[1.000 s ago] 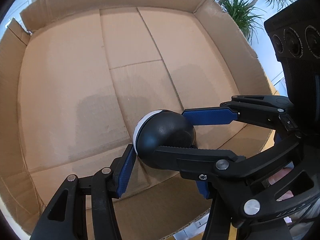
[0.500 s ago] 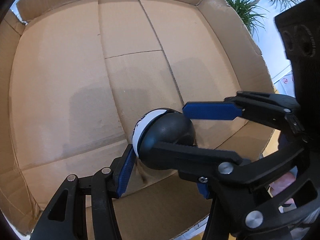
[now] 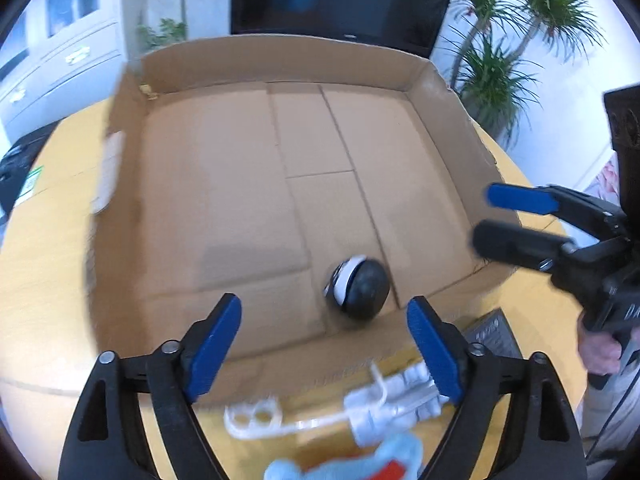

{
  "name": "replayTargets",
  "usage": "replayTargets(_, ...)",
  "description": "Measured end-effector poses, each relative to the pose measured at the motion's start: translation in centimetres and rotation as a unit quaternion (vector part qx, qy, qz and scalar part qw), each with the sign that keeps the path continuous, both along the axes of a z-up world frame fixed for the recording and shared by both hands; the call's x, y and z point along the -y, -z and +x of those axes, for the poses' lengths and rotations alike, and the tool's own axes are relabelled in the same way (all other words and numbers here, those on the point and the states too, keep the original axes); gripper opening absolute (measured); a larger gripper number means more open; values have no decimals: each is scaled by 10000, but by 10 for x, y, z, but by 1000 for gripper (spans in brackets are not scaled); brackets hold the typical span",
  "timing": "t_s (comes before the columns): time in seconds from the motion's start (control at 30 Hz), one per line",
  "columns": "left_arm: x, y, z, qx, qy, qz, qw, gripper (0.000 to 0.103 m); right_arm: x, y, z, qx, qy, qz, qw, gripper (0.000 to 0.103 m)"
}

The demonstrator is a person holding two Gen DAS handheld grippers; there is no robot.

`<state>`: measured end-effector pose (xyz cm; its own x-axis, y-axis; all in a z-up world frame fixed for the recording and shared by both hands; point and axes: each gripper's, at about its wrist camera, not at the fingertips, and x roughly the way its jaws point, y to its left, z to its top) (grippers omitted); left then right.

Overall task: Organize objects
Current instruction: 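Move both tools back toward the light-blue plush toy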

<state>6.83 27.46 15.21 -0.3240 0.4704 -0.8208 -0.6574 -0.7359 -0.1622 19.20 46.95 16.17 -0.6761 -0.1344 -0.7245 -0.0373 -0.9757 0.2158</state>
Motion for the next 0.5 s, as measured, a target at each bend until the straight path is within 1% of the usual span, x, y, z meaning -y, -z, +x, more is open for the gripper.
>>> replayTargets(0.07,17,-4,14,34,-63,40,10000,87,5,-6,17,-14,54,162,9999,81)
replayTargets(0.13,29,-6,33,-32,-86,97,9999,88,9,-9,33,20,93,274,9996,84)
replayTargets(0.17,31,-7,40,-85,-74,129,9999,89,12,-8,42,76,118,306,9994,84)
replayTargets(0.2,34,-8,51,-135,-72,143,9998,93,14,-7,49,152,142,323,9993,84)
replayTargets(0.23,42,-8,62,-165,-98,137,9997,95,17,-5,57,214,156,338,9991,84)
replayTargets(0.27,59,-11,73,-181,-122,144,9997,96,19,-4,63,245,149,351,9990,84)
replayTargets(0.37,79,-16,107,-281,-257,169,9991,98,30,4,84,382,114,496,9980,84)
replayTargets(0.43,98,-13,124,-322,-340,280,9985,99,35,11,99,502,87,462,9976,84)
replayTargets(0.5,112,-10,136,-358,-368,366,9980,99,37,20,112,612,-38,258,9978,84)
